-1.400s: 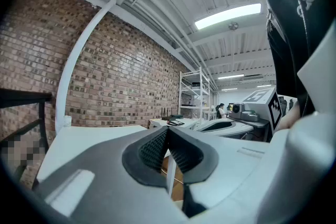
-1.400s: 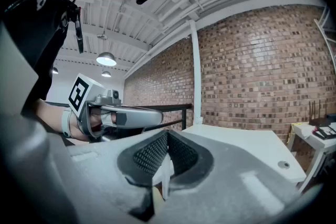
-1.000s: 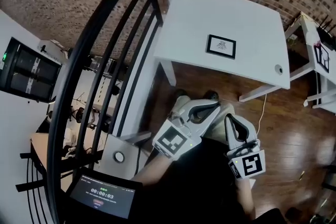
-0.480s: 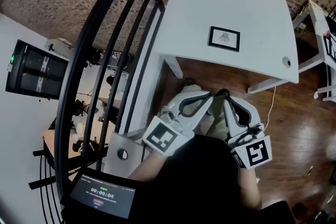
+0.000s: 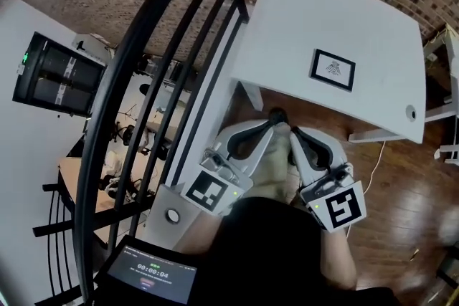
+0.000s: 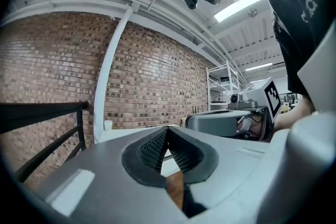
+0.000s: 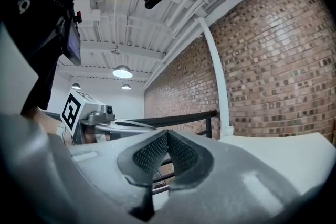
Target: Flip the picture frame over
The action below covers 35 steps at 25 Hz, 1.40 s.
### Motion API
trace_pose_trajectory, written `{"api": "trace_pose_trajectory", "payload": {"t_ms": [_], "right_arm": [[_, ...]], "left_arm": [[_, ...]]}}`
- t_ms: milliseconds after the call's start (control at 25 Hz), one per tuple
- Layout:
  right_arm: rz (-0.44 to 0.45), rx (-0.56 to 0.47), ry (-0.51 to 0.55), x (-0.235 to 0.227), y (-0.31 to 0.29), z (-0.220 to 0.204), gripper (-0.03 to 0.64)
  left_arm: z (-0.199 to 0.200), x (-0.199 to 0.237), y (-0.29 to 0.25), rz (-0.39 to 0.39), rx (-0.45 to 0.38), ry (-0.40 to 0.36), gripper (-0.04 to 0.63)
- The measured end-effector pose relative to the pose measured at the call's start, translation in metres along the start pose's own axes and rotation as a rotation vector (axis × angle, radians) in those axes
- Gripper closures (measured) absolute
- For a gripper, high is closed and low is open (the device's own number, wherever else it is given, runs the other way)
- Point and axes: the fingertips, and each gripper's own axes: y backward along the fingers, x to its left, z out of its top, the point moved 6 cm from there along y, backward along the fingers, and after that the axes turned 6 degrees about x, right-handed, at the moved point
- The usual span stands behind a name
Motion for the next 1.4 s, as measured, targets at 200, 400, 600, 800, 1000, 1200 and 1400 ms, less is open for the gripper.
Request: {"api": "trace_pose_trajectory", "payload": {"t_ms": [200,400,600,800,1000,1200,1400], "right_arm": [[0.052,0.001,-0.001,0.001,-0.041,-0.009,0.624],[0.035,0.035,-0.061,-0.019,-0.054,-0.023,0.624],[-0.013,0.044,-0.109,-0.057,-0.058,-0.040,0.624],[-0.080,0.075,-0.120,-0.093,-0.042,-0.053,0.624],[-0.148,0.095,-0.145,-0.120,-0.023,-0.072,0.624],[-0.197,0.092,-0.196,-0.139,-0.013,-0.084,0.624],[-0.245,0.121,-0.217,-0.157,-0.003,-0.102,0.624]], "left_arm": [[-0.010,0.034,0.005,0.066,0.022,0.036,0.580],[-0.019,0.050,-0.020,0.073,0.050,0.037,0.580],[-0.030,0.051,-0.059,0.036,0.088,0.019,0.580],[-0.033,0.042,-0.093,-0.019,0.105,-0.003,0.580],[-0.043,0.037,-0.116,-0.046,0.121,0.006,0.580],[-0.050,0.037,-0.131,-0.059,0.137,0.015,0.580],[-0.059,0.037,-0.146,-0.079,0.158,0.015,0.580]]}}
